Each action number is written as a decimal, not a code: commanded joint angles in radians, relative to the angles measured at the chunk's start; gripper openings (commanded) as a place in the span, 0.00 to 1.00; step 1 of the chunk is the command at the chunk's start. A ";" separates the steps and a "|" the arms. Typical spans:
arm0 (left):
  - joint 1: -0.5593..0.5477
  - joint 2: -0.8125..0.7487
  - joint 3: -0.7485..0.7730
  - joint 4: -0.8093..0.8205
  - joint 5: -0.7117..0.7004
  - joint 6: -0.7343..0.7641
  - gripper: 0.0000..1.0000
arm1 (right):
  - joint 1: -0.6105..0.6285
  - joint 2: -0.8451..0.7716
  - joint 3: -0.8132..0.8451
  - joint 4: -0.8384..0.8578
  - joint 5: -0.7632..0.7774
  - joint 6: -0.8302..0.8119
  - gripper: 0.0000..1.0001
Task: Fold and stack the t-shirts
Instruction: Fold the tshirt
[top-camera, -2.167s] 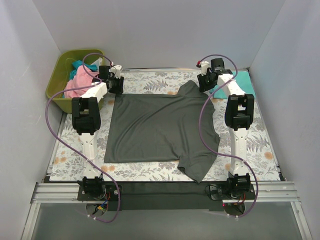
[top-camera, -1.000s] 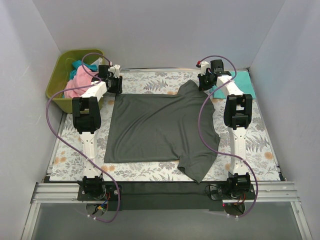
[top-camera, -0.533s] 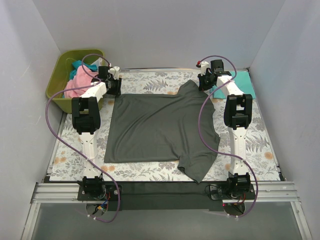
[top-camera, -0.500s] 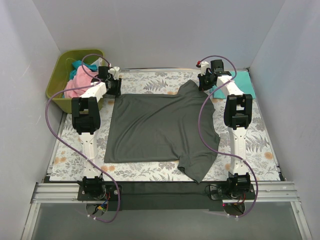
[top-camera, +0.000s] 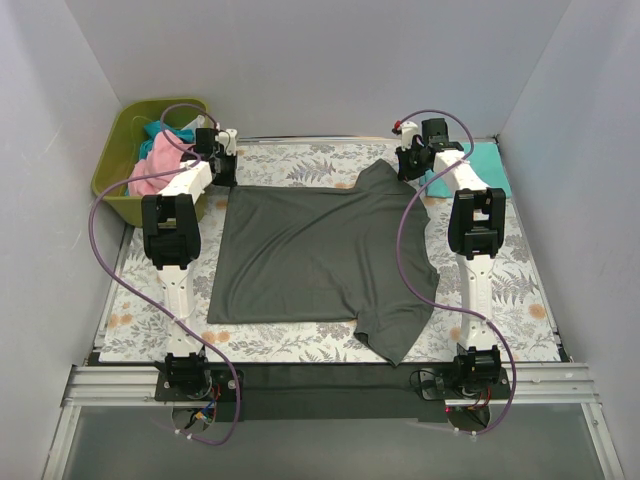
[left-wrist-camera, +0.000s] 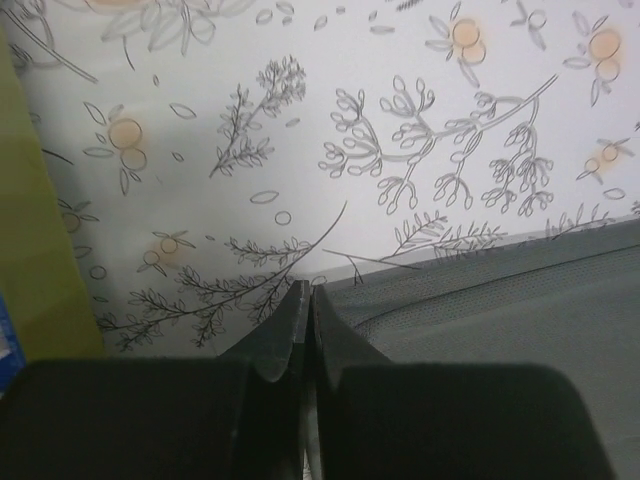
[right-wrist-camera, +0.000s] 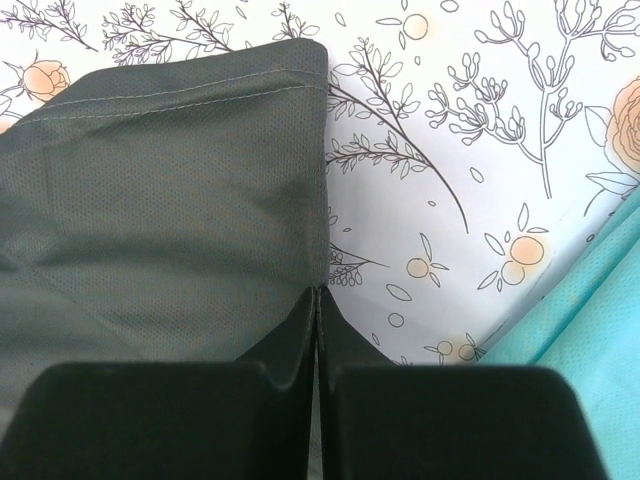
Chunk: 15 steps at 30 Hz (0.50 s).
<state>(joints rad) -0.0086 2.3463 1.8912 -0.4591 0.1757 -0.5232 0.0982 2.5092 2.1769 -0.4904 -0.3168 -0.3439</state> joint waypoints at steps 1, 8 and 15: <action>0.007 -0.030 0.074 0.020 -0.015 -0.008 0.00 | -0.011 -0.078 0.024 0.026 -0.008 -0.014 0.01; 0.007 -0.047 0.068 0.059 0.016 -0.012 0.00 | -0.018 -0.101 0.030 0.029 -0.015 -0.026 0.01; 0.007 -0.091 0.003 0.085 0.030 -0.001 0.00 | -0.025 -0.159 -0.008 0.030 -0.051 -0.026 0.01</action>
<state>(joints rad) -0.0086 2.3432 1.9251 -0.4061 0.1917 -0.5316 0.0837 2.4653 2.1754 -0.4908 -0.3340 -0.3553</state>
